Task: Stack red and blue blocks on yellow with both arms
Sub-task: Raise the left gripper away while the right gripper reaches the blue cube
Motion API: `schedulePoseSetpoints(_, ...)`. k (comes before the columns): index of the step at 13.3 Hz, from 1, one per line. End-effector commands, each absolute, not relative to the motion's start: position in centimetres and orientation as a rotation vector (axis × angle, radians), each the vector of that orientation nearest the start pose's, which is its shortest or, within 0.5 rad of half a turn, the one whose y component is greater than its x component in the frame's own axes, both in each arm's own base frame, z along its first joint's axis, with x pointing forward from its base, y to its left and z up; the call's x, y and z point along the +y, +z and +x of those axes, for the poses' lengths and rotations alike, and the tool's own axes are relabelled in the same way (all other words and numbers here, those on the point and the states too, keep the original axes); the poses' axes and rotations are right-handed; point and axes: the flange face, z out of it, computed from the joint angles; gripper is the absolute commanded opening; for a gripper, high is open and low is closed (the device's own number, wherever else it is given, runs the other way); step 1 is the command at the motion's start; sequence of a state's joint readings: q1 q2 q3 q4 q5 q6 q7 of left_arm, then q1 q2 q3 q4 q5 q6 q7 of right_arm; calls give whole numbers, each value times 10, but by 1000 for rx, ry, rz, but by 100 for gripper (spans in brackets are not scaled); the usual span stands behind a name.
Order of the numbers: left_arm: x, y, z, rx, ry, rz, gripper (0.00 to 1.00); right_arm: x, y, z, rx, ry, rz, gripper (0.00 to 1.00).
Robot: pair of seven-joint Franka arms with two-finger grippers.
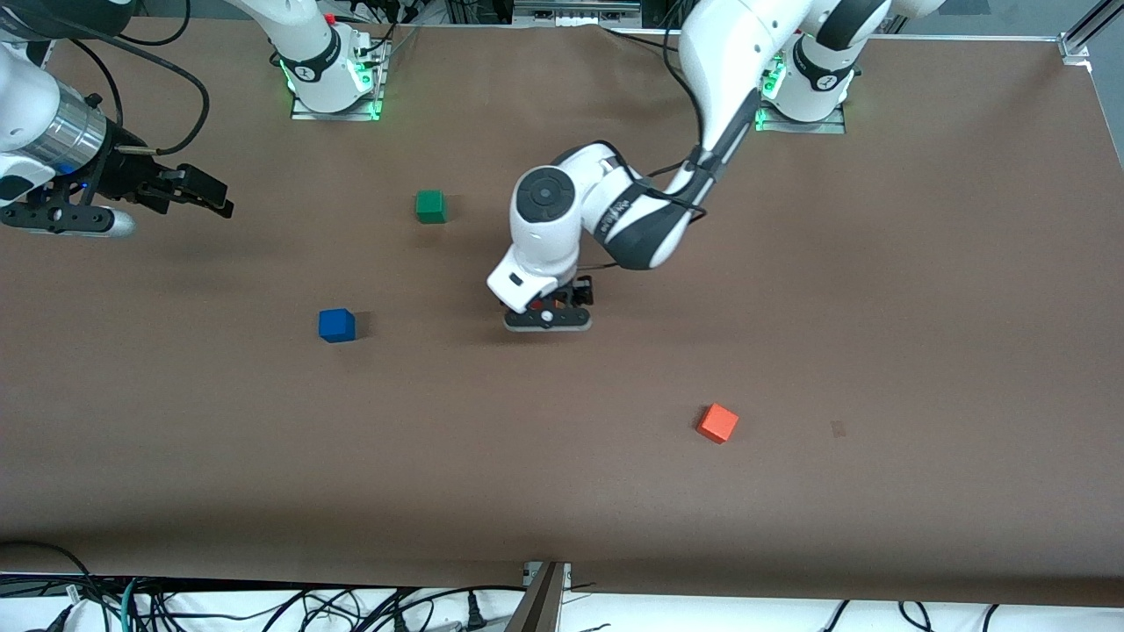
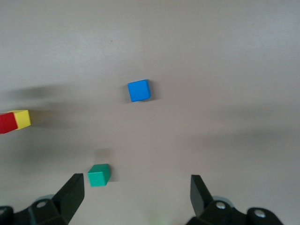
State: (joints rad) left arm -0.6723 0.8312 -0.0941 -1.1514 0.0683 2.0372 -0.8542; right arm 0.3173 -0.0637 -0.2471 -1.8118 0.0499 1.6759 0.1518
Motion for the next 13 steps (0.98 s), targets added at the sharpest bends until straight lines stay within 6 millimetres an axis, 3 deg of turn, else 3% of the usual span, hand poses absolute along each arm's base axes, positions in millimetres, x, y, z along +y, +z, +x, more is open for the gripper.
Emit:
schedulePoseSetpoints(1,-465,367,597,-120,-71,-3172,100,56,554,538,56,134,-3160,100)
schedulePoseSetpoints(4,-391,429,633,-122,-105,-3177,100,69,550,542,24,116,-3175,100)
schedulePoseSetpoints(9,-246,512,666,-20,-94,-3143,100,78,465,576,33,131,-3188,100)
schedulePoseSetpoints(11,-190,540,671,5,-104,-3136,100,81,428,584,24,112,-3195,100)
schedulePoseSetpoints(13,-147,556,670,-75,-77,-3127,100,83,392,597,28,93,-3204,100)
